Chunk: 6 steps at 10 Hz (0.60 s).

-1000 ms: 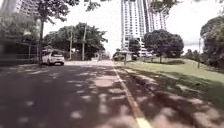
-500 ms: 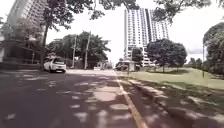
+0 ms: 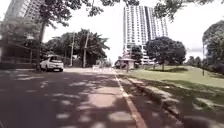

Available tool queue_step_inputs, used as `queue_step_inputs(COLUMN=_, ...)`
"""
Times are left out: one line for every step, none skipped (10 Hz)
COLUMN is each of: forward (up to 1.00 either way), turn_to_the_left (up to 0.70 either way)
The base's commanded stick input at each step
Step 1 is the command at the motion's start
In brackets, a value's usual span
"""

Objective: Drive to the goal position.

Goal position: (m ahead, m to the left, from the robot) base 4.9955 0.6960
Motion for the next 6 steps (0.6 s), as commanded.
queue_step_inputs(forward=0.70, turn_to_the_left=0.00)
queue_step_inputs(forward=0.70, turn_to_the_left=0.00)
queue_step_inputs(forward=0.70, turn_to_the_left=0.00)
queue_step_inputs(forward=0.70, turn_to_the_left=0.00)
queue_step_inputs(forward=0.70, turn_to_the_left=0.00)
queue_step_inputs(forward=0.70, turn_to_the_left=0.00)
